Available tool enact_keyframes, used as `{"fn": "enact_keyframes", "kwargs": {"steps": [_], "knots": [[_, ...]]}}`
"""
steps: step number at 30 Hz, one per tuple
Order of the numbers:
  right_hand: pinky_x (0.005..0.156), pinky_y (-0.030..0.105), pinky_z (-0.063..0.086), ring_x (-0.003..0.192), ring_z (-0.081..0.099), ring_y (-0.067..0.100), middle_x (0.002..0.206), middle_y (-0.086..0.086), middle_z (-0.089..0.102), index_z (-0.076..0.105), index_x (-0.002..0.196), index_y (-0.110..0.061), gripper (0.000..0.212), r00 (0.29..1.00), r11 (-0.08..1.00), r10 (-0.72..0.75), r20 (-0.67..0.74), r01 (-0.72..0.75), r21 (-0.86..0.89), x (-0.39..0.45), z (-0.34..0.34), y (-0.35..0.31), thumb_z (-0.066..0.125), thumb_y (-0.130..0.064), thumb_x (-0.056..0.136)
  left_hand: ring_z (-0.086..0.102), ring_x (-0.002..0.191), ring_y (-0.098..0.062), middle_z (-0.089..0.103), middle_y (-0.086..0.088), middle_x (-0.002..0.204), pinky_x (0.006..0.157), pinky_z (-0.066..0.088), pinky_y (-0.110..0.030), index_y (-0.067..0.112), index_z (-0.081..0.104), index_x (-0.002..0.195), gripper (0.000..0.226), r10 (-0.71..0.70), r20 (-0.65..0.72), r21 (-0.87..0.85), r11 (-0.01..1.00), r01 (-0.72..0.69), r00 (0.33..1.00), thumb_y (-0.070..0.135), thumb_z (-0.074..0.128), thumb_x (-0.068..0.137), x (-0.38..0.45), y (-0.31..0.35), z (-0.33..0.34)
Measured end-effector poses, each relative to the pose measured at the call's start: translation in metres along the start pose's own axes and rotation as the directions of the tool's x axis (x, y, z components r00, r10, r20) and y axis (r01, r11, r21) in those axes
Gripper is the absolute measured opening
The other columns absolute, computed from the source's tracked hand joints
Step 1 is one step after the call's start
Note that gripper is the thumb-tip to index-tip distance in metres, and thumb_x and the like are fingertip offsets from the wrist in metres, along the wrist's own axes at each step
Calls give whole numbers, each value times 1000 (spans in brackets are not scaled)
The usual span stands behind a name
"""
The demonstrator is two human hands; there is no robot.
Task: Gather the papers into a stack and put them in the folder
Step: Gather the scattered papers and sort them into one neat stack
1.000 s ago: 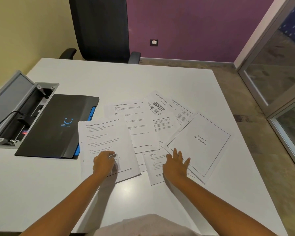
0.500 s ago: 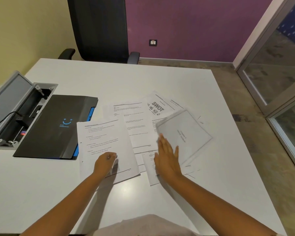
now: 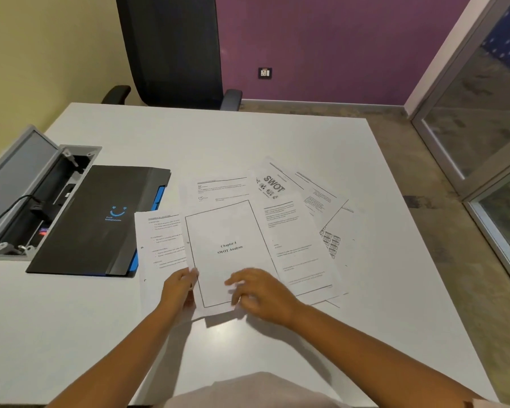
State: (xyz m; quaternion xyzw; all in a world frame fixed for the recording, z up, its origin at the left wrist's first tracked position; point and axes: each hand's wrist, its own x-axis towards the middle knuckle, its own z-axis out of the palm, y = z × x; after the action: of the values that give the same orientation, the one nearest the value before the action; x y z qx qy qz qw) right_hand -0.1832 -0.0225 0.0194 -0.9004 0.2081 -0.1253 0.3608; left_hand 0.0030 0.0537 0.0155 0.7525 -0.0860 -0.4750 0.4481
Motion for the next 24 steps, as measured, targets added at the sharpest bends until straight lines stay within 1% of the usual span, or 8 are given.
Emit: {"fn": "enact_keyframes", "kwargs": {"steps": [2,4,7,10,14,18,20,24], "knots": [[83,11,43,103,57,15,109,-2,64,69,72,-23,27,957,945,256,-133,-220,242,2,-17,7,44,-15,79,53,74,-29,60,-23,92,64,45,-32,9,58,80,13,-14,-34,37,999,15,999,9,49,90,1,-4,-1],[69,21,53,93,62,25,103,-3,59,63,72,-34,37,832,813,496,-247,-346,468,4,-27,24,47,-3,84,54,76,-29,58,-16,96,67,47,-31,9,57,86,10,-7,-111,43,999,12,994,8,48,91,4,-7,-5],[82,41,55,96,63,26,110,5,60,63,92,-30,30,627,669,731,-269,-580,466,5,-36,54,48,-4,88,57,109,-36,60,-13,117,98,46,-42,10,58,97,12,-16,-167,-36,999,10,986,10,47,92,9,-11,-12],[95,32,45,110,59,27,124,13,60,61,115,-7,29,556,536,828,-69,-749,389,12,-36,63,46,-13,92,52,112,-33,55,-10,116,100,42,-41,3,55,110,20,-12,-209,-21,1000,8,978,8,44,94,10,-13,-13],[96,37,46,109,60,29,120,14,64,62,114,0,31,545,491,838,5,-759,427,30,-32,58,46,-17,93,52,113,-36,55,-19,124,99,43,-41,2,55,105,16,-21,-210,-25,1000,16,978,7,44,94,14,-11,-10],[53,23,38,55,47,13,67,2,55,67,87,-9,17,398,228,908,132,-732,642,50,-39,51,54,-19,88,55,108,-37,58,-22,120,99,45,-42,1,56,106,19,-51,-202,-21,999,48,978,9,44,94,22,-12,-10],[48,22,33,48,41,13,59,3,51,61,71,-12,17,335,125,926,176,-709,694,54,-40,51,56,-20,85,54,111,-43,58,-24,119,101,43,-47,-1,56,107,21,-57,-204,0,998,58,977,9,44,94,23,-13,-10],[62,23,48,67,56,11,77,1,68,67,102,-15,18,396,231,918,32,-598,768,46,-39,62,56,-17,87,56,108,-40,60,-22,117,99,45,-45,6,58,92,15,-76,-193,-25,997,72,978,6,43,93,23,-16,-13]]}}
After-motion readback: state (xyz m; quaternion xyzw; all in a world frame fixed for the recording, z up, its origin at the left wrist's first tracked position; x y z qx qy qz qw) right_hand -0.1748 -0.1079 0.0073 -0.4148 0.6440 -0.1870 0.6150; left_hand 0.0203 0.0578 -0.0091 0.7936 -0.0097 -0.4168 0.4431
